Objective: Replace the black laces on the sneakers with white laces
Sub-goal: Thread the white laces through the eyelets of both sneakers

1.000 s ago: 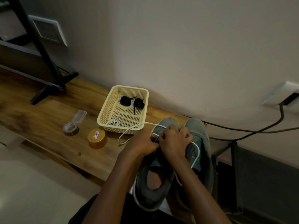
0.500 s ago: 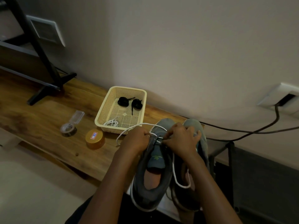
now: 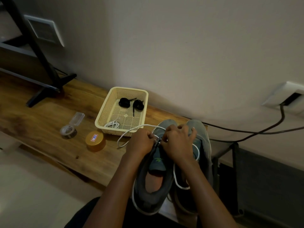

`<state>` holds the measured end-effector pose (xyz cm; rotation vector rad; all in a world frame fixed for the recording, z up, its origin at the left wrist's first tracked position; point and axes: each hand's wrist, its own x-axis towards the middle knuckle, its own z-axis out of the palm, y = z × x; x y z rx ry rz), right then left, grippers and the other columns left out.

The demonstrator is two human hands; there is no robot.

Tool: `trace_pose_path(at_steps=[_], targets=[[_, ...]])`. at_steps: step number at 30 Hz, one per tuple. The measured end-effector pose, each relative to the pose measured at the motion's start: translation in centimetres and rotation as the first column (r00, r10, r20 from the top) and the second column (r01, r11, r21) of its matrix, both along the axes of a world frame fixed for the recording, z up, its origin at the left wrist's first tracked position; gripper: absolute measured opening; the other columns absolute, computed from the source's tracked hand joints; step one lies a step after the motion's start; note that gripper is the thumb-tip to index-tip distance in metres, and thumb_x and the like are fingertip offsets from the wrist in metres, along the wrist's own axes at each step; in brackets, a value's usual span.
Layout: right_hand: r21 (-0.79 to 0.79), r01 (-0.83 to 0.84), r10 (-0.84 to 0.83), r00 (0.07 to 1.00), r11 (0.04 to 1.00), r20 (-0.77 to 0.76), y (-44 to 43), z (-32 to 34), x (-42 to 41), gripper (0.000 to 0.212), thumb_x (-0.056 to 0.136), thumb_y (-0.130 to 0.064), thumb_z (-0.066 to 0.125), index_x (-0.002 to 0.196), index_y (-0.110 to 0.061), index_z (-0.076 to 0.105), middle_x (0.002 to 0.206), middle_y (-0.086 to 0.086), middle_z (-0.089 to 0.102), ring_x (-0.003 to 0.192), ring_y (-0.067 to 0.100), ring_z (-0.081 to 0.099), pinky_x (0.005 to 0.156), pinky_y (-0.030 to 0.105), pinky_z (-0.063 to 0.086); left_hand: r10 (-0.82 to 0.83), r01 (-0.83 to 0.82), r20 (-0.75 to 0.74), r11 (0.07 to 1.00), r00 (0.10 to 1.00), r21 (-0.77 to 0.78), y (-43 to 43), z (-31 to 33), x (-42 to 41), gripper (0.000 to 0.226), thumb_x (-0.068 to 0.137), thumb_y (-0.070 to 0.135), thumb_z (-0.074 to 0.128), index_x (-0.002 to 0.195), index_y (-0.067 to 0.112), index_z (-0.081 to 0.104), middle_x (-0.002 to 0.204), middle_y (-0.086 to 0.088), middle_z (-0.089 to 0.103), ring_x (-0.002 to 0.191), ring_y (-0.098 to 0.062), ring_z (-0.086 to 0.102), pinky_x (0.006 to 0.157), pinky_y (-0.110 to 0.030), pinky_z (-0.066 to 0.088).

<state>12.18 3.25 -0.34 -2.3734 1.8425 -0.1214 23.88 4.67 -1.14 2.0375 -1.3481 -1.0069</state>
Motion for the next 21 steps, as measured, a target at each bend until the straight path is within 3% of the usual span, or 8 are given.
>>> trace_pose_path(at_steps=[8,11,14,17,19,21], targets=[[-0.031,-0.049,0.049,0.998,0.998,0.030,0.3,0.0,0.3,0.021,0.093,-0.025,0.049,0.096,-0.016,0.068,0.124,-0.008,0.053,0.130,0.025,0.027,0.113,0.054,-0.002,0.007,-0.006,-0.002,1.000,1.000,0.023,0.1,0.0,-0.2,0.013,0.090,0.020,0.062,0.096,0.013,0.072,0.098,-0.010,0.071,0.094,-0.024,0.065,0.088,-0.041,0.051],[-0.002,-0.048,0.048,0.998,0.999,0.040,0.2,0.2,0.3,0.019,0.092,-0.027,0.052,0.095,-0.018,0.070,0.125,-0.008,0.053,0.130,0.024,0.027,0.112,0.054,0.000,0.023,-0.024,0.027,0.999,0.999,0.042,0.1,-0.1,-0.2,0.017,0.089,0.023,0.062,0.072,0.026,0.065,0.093,-0.005,0.070,0.096,-0.024,0.064,0.092,-0.044,0.048],[0.074,0.028,-0.036,0.994,0.997,0.103,-0.4,1.0,-1.0,0.014,0.085,-0.033,0.062,0.091,-0.025,0.071,0.128,-0.011,0.050,0.129,0.024,0.028,0.113,0.053,0.007,0.040,-0.042,0.043,0.998,0.998,0.043,0.1,0.0,-0.1,0.031,0.088,0.025,0.063,0.060,0.024,0.052,0.079,0.001,0.062,0.095,-0.026,0.062,0.095,-0.046,0.045],[0.083,0.192,-0.206,0.954,0.978,0.218,-1.1,2.1,-3.2,0.015,0.080,-0.039,0.067,0.078,-0.024,0.067,0.110,-0.009,0.058,0.122,0.026,0.035,0.109,0.046,0.018,0.023,-0.024,0.029,0.998,0.999,0.053,0.1,0.3,0.0,0.033,0.090,0.025,0.062,0.059,0.022,0.049,0.073,0.004,0.054,0.099,-0.028,0.060,0.097,-0.045,0.043],[0.099,0.223,-0.238,0.954,0.970,0.181,-1.3,2.4,-4.3,0.029,0.076,-0.049,0.069,0.075,-0.020,0.067,0.096,-0.009,0.058,0.120,0.025,0.036,0.107,0.044,0.019,0.018,-0.020,0.026,0.998,0.999,0.056,0.1,0.3,0.1,0.035,0.092,0.023,0.059,0.059,0.023,0.048,0.077,0.000,0.057,0.101,-0.030,0.059,0.097,-0.046,0.042],[0.148,0.184,-0.202,0.972,0.972,0.117,-1.1,2.3,-4.5,0.033,0.073,-0.054,0.069,0.072,-0.020,0.067,0.100,-0.010,0.062,0.120,0.024,0.036,0.110,0.047,0.016,0.002,-0.003,0.025,0.999,1.000,0.052,0.0,0.4,0.3,0.032,0.094,0.021,0.053,0.062,0.023,0.049,0.091,-0.007,0.066,0.099,-0.030,0.061,0.094,-0.045,0.045]])
